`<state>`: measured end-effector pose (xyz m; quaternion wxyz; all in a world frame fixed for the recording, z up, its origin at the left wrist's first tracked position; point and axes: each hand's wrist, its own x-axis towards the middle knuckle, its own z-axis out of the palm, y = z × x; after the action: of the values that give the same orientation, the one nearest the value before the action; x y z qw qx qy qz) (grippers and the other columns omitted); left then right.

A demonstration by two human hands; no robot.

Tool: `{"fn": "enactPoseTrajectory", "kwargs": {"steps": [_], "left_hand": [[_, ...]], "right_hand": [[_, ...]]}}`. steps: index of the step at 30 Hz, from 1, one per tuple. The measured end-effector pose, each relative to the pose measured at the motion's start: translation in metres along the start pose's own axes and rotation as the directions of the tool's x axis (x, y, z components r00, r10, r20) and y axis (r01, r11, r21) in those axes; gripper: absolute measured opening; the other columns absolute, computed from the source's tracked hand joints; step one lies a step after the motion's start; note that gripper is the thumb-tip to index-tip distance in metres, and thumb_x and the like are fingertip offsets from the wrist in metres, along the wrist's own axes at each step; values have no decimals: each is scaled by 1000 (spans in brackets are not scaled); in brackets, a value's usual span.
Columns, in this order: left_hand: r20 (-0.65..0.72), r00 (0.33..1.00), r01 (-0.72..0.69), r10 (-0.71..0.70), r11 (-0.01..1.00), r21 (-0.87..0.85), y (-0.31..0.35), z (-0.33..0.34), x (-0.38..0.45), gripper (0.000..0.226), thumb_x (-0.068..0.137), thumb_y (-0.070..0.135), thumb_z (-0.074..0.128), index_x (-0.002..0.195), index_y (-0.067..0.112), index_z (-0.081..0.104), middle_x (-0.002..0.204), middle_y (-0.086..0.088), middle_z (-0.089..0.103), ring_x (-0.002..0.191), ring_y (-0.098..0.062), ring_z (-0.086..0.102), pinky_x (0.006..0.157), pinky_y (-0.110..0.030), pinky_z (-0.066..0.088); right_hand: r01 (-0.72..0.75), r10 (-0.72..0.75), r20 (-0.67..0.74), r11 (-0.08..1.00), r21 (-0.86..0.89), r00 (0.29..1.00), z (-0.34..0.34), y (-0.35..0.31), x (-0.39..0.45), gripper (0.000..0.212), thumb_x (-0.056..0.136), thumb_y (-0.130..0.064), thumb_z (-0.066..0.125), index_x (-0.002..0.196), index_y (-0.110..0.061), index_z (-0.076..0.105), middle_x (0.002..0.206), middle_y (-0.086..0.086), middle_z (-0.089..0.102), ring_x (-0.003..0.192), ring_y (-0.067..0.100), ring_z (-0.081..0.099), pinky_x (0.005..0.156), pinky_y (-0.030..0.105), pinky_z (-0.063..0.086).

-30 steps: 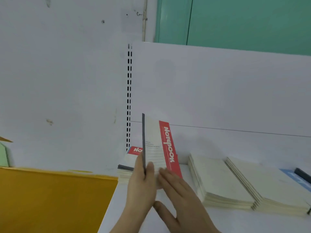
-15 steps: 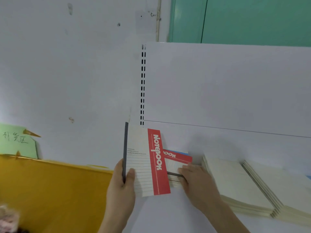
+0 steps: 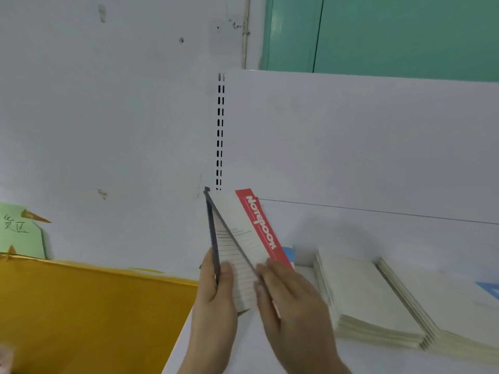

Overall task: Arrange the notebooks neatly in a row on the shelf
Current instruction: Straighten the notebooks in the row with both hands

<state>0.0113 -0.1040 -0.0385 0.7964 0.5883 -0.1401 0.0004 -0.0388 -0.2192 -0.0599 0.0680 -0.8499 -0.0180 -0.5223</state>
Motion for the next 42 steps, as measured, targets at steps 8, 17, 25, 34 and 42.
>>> {"fn": "enactPoseTrajectory", "kwargs": {"steps": [8, 17, 25, 34, 42], "left_hand": [[35, 999, -28, 29, 999, -43, -1, 15, -2, 32, 93, 46, 45, 123, 48, 52, 112, 23, 66, 107, -5, 63, 83, -27, 60], [70, 997, 23, -19, 999, -48, -8, 43, -6, 28, 92, 51, 44, 116, 46, 59, 116, 11, 66, 105, -18, 64, 68, -29, 61], [393, 916, -81, 78, 997, -9, -23, 108, -45, 51, 106, 20, 41, 139, 59, 38, 126, 41, 53, 117, 14, 51, 99, -26, 46], [571, 811, -211, 129, 974, 79, -35, 217, -135, 49, 105, 18, 40, 139, 53, 40, 120, 25, 59, 107, 12, 55, 76, -5, 46], [737, 649, -624, 189, 687, 373, -57, 331, -211, 47, 102, 34, 44, 147, 40, 33, 111, 26, 51, 101, 0, 49, 85, -17, 46]], "right_hand": [[133, -132, 25, 991, -13, 991, 4, 1, -18, 47, 102, -41, 37, 118, -12, 69, 130, 5, 62, 120, 24, 59, 83, 46, 57], [-481, 469, 331, 875, -50, 819, -56, 27, -20, 75, 83, -77, 25, 140, -49, -16, 154, -25, 0, 126, -11, 21, 93, -1, 22], [-530, 575, 377, 817, -225, 726, -153, 60, -55, 90, 74, -71, 54, 138, -56, -8, 139, -49, -14, 116, -37, 8, 82, -13, 18], [-543, 763, 262, 617, -570, 592, -278, 107, -102, 86, 81, -75, 38, 119, -53, -36, 132, -39, -15, 123, -12, 17, 112, 13, 16], [-483, 755, 185, 566, -668, 629, -394, 205, -168, 99, 72, -86, 5, 152, -30, 19, 152, -7, 33, 128, 11, 47, 99, 31, 50]]}}
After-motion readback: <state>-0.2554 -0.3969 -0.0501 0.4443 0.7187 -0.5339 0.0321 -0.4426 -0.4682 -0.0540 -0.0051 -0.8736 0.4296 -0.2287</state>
